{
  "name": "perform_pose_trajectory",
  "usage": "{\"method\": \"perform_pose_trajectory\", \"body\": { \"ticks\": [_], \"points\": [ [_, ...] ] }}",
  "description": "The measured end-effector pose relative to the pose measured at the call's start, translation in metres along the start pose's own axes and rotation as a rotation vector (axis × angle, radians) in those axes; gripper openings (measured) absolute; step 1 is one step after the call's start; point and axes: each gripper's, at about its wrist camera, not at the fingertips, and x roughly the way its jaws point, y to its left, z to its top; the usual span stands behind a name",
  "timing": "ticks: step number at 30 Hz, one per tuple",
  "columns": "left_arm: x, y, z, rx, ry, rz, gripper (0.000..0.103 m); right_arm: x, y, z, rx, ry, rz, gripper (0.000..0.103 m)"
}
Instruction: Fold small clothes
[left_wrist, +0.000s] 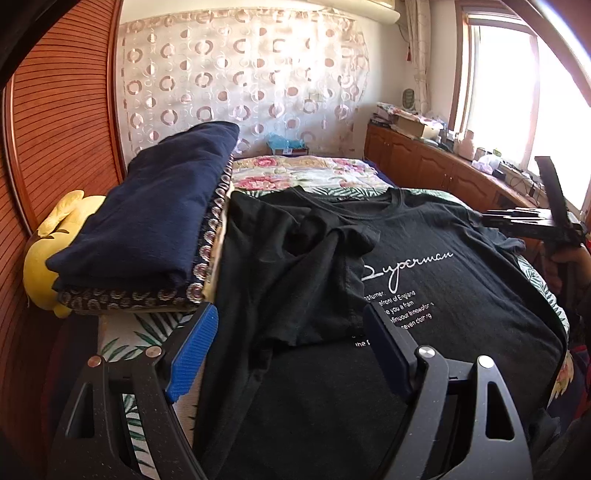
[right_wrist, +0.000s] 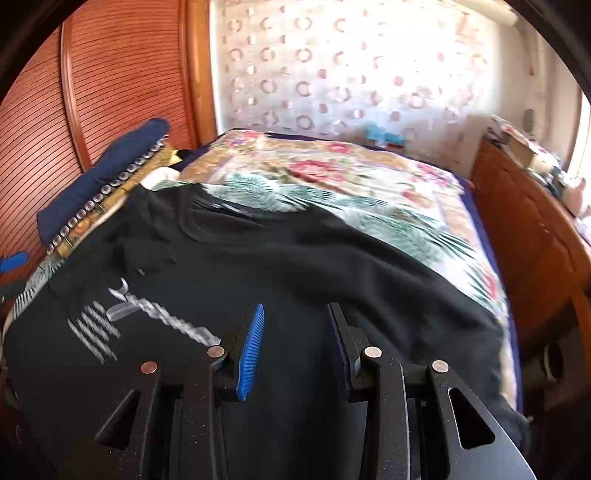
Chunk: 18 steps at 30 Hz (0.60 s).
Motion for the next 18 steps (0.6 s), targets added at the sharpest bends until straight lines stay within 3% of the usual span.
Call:
{"method": "perform_pose_trajectory", "body": {
  "ticks": [12, 18],
  "points": [
    [0.040, -0.021, 0.006, 0.047, 0.116, -0.039, 0.082, -0.054, -0.095, -0.085, 0.197, 0.039, -0.185, 0.036],
    [0.055, -0.027, 0.005, 0.066, 0.171, -0.043, 0.082, -0.058, -0.118, -0.095, 0.273, 0.067, -0.200, 0.038]
  ]
}}
